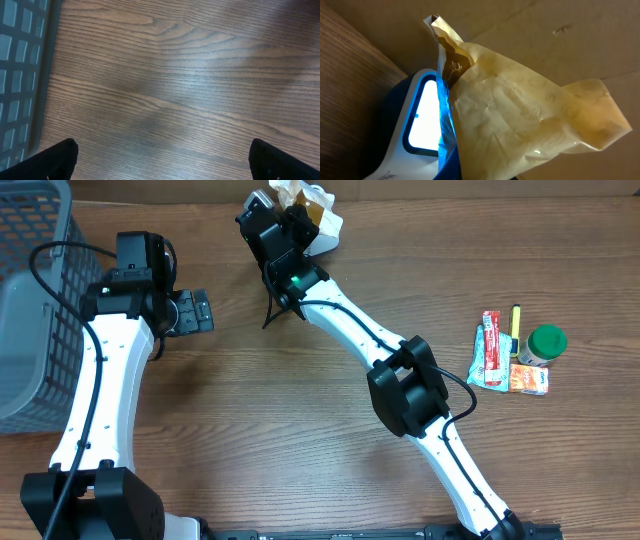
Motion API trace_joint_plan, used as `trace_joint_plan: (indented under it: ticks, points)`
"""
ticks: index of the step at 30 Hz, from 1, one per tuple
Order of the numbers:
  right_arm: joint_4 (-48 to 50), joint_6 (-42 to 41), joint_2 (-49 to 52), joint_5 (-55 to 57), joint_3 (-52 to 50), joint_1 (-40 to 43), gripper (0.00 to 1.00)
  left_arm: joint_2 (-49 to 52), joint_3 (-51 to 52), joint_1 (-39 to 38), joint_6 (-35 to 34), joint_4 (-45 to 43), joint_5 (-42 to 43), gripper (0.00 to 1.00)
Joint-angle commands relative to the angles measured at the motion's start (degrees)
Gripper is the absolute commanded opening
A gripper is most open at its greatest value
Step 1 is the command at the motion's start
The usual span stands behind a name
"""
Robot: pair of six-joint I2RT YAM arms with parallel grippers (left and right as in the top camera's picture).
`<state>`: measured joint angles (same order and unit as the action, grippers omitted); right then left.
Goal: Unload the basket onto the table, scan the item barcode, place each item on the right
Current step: 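Lift the snack bag with the right gripper to the white scanner, then carry the snack bag right and lower it beside the red stick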
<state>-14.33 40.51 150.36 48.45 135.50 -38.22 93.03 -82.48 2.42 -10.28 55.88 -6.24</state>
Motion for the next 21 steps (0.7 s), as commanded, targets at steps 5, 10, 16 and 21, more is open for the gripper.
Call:
trace_joint_plan:
  ticks: [5,10,16,21]
  points:
    - [-5.01,-8.28,-10.51,-1.16,0.52,1.6,0.03,0.57,-0.17,0.24,0.44,-0.04,0.07,1.0]
    - [-16.92,-17.25,-18.73,-3.82,0.52,4.63,0.04,0.57,-0.17,0.22,0.44,-0.04,0.07,1.0]
    - [-35.95,-33.03,-27.56,-14.01,0.52,10.25,0.04,0.57,-0.17,0.22,0.44,-0.04,0.07,0.99]
    - [-54.84,-43.25,-30.25,-33.09,0.52,16.35,0.04,0.57,-0.17,0.24,0.44,-0.04,0.07,1.0]
